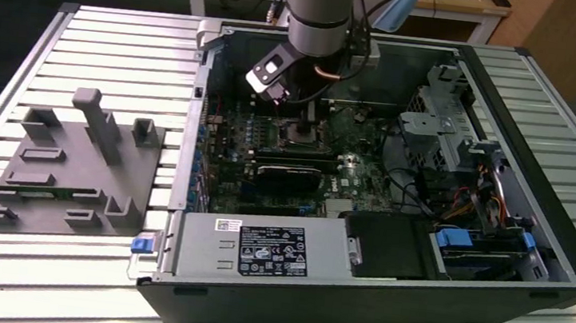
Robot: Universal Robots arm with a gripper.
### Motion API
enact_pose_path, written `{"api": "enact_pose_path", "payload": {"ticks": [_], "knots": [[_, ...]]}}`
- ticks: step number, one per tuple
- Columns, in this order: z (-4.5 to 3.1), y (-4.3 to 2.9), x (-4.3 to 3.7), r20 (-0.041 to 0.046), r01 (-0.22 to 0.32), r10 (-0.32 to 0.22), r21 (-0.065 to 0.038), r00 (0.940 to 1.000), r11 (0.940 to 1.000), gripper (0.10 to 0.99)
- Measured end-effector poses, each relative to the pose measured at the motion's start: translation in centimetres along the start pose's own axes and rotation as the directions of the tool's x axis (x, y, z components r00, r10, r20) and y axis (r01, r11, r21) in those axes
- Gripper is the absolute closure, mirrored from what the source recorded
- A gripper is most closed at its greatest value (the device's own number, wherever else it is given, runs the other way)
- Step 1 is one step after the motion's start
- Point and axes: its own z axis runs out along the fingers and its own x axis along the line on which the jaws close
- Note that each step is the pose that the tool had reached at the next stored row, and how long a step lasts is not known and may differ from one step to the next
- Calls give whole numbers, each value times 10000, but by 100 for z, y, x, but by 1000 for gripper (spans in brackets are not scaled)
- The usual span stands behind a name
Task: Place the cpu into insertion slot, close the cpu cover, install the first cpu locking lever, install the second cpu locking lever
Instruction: 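Place the cpu into insertion slot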
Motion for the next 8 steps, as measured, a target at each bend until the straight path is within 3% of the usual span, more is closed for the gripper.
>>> {"api": "enact_pose_path", "payload": {"ticks": [8], "knots": [[40,-2,-1,0,-2,2,0,10000,10000,980]]}}
